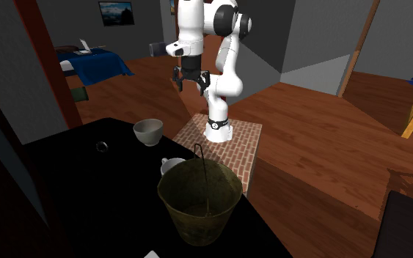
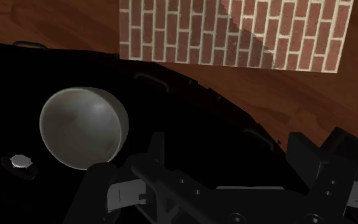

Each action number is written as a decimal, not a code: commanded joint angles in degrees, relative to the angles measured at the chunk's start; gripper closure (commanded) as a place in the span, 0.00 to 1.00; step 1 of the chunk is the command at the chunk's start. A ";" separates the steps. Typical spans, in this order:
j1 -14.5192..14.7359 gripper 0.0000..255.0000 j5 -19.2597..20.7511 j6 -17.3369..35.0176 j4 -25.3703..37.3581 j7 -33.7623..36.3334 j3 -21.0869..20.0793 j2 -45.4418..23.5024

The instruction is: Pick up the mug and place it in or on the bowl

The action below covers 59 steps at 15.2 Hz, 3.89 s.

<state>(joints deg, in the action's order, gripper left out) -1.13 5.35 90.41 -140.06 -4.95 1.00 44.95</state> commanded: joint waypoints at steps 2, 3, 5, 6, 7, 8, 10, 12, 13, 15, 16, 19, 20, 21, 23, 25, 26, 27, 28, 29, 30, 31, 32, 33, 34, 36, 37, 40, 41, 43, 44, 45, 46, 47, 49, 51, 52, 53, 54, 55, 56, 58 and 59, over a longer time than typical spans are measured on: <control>0.21 0.00 -0.26 1.67 0.11 0.50 -0.35 -1.90; 0.40 0.00 -0.50 3.32 0.30 1.00 -0.70 -3.86; 0.78 0.00 -0.92 6.49 0.91 1.96 -1.39 -7.89; 0.95 0.00 -1.09 8.02 1.34 2.43 -1.73 -9.97; 1.11 0.00 -1.24 9.50 1.85 2.89 -2.07 -12.08; 1.26 0.00 -1.37 10.93 2.44 3.35 -2.40 -14.21; 1.54 0.00 -1.55 13.63 3.85 4.25 -3.05 -18.56; 1.80 0.00 -1.63 16.10 5.57 5.15 -3.68 -22.98; 1.91 0.00 -1.63 17.24 6.54 5.59 -3.99 -25.21; 2.12 0.00 -1.55 19.33 8.70 6.48 -4.58 -29.69; 2.23 0.00 -1.47 20.27 9.90 6.93 -4.87 -31.95; 2.58 0.00 -1.06 22.68 13.90 8.27 -5.63 -38.73; 2.71 0.00 -0.87 23.34 15.38 8.72 -5.85 -41.00; 2.86 0.00 -0.67 23.94 16.93 9.16 -6.06 -43.27; 3.18 0.00 -0.20 24.90 20.25 10.02 -6.41 -47.82; 3.56 0.00 0.31 25.58 23.86 10.84 -6.68 -52.38; 3.59 0.00 0.34 25.61 24.09 10.89 -6.68 -52.65; 3.57 0.00 0.40 26.36 23.56 10.93 -6.64 -52.87; 3.55 0.00 0.47 27.09 23.08 10.97 -6.61 -53.12; 3.53 0.00 0.54 27.83 22.59 11.02 -6.58 -53.37; 3.50 0.00 0.61 28.57 22.12 11.06 -6.55 -53.64; 3.48 0.00 0.69 29.30 21.66 11.11 -6.51 -53.92; 3.46 0.00 0.77 30.04 21.21 11.16 -6.48 -54.21; 3.42 0.00 0.90 31.20 20.53 11.24 -6.42 -54.68; 3.43 0.00 0.90 31.20 20.53 11.24 -6.42 -54.68; 3.43 0.00 0.90 31.20 20.52 11.24 -6.42 -54.68; 3.43 0.00 0.90 31.20 20.53 11.24 -6.42 -54.68; 3.43 0.00 0.90 31.20 20.53 11.24 -6.42 -54.68; 3.43 0.00 0.90 31.18 20.53 11.24 -6.42 -54.68; 3.43 1.00 0.90 31.18 20.53 11.24 -6.42 -54.68; 3.43 1.00 0.90 31.18 20.53 11.24 -6.42 -54.68; 3.43 1.00 0.90 31.18 20.53 11.24 -6.42 -54.68; 3.43 1.00 0.90 31.18 20.53 11.24 -6.42 -54.68; 3.43 1.00 0.90 31.19 20.53 11.24 -6.42 -54.68; 3.43 1.00 0.90 31.19 20.53 11.25 -6.42 -54.68; 3.43 1.00 0.90 31.20 20.53 11.24 -6.42 -54.68; 3.42 1.00 0.81 30.50 20.80 11.15 -6.44 -54.26; 3.41 1.00 0.72 29.80 21.09 11.05 -6.46 -53.84; 3.41 1.00 0.64 29.10 21.41 10.96 -6.48 -53.46; 3.40 1.00 0.56 28.40 21.73 10.86 -6.49 -53.07; 3.40 1.00 0.48 27.69 22.07 10.77 -6.51 -52.69; 3.39 1.00 0.32 26.28 22.77 10.59 -6.53 -51.97; 3.39 1.00 0.25 25.57 23.14 10.51 -6.54 -51.62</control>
<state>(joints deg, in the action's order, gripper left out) 2.26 5.68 116.84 -117.43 5.67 -5.54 -7.01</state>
